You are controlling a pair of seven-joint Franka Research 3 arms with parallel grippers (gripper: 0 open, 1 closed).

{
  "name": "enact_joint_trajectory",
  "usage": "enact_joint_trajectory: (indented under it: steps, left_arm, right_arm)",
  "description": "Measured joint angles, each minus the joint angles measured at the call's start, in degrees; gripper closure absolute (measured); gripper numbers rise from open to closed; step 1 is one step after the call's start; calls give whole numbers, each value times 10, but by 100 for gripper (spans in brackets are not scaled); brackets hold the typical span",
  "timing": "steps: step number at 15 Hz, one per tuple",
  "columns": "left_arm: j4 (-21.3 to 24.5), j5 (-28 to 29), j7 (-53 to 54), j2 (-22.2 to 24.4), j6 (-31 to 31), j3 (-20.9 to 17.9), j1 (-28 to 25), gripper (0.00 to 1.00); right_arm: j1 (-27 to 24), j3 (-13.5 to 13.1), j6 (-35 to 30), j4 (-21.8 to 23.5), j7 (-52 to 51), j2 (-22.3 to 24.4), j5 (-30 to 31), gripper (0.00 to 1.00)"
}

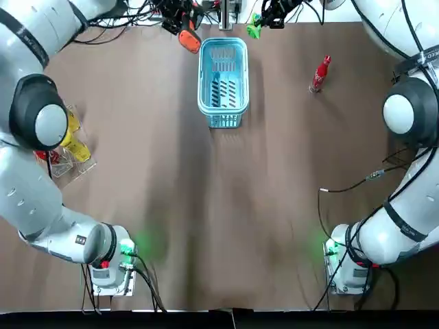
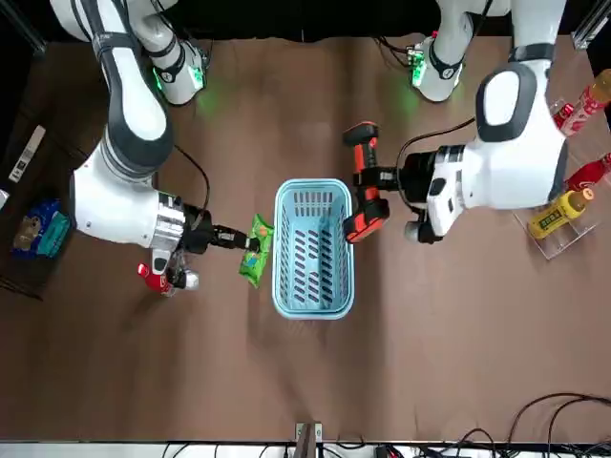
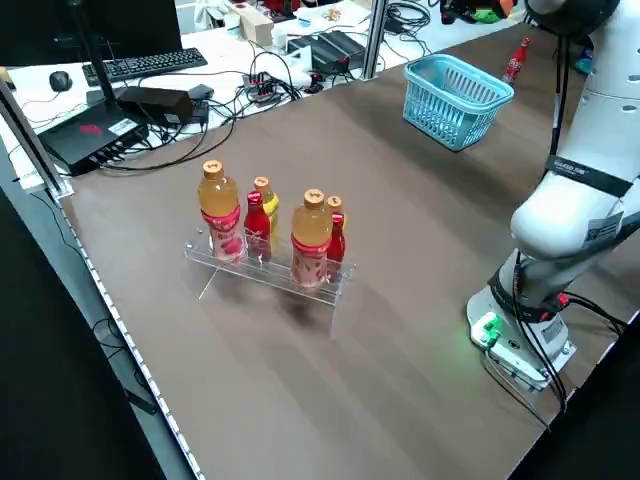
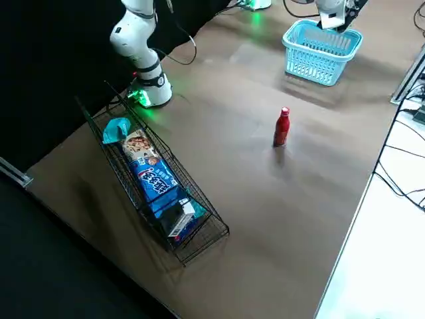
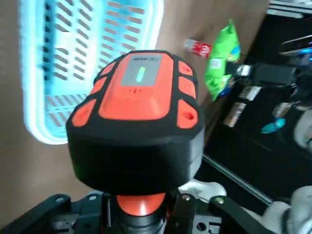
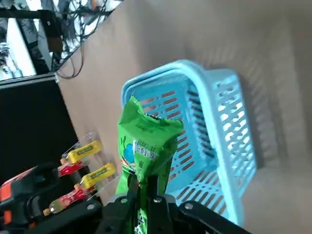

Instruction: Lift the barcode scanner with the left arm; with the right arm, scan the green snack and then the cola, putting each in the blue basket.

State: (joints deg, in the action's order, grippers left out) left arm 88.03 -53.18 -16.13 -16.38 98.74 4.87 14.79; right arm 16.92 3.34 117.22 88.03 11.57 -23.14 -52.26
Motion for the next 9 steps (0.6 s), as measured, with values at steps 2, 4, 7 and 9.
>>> enact_joint_trajectory:
  steps: [2, 4, 7, 9]
  left_arm:
    - [-4, -39, 0, -18, 26, 15, 0, 67]
    - [-10, -76, 1, -37, 50, 33, 0, 67]
    - [-20, -96, 5, -62, 77, 56, 1, 67]
    - [-25, -107, 6, -73, 92, 66, 1, 67]
  right_arm:
    - [13, 1, 0, -1, -4, 1, -29, 91]
    - [28, 2, 2, -1, -5, 1, -40, 91]
    - [45, 2, 10, -2, -5, 1, -49, 91]
    - [45, 2, 11, -4, -5, 1, -53, 91]
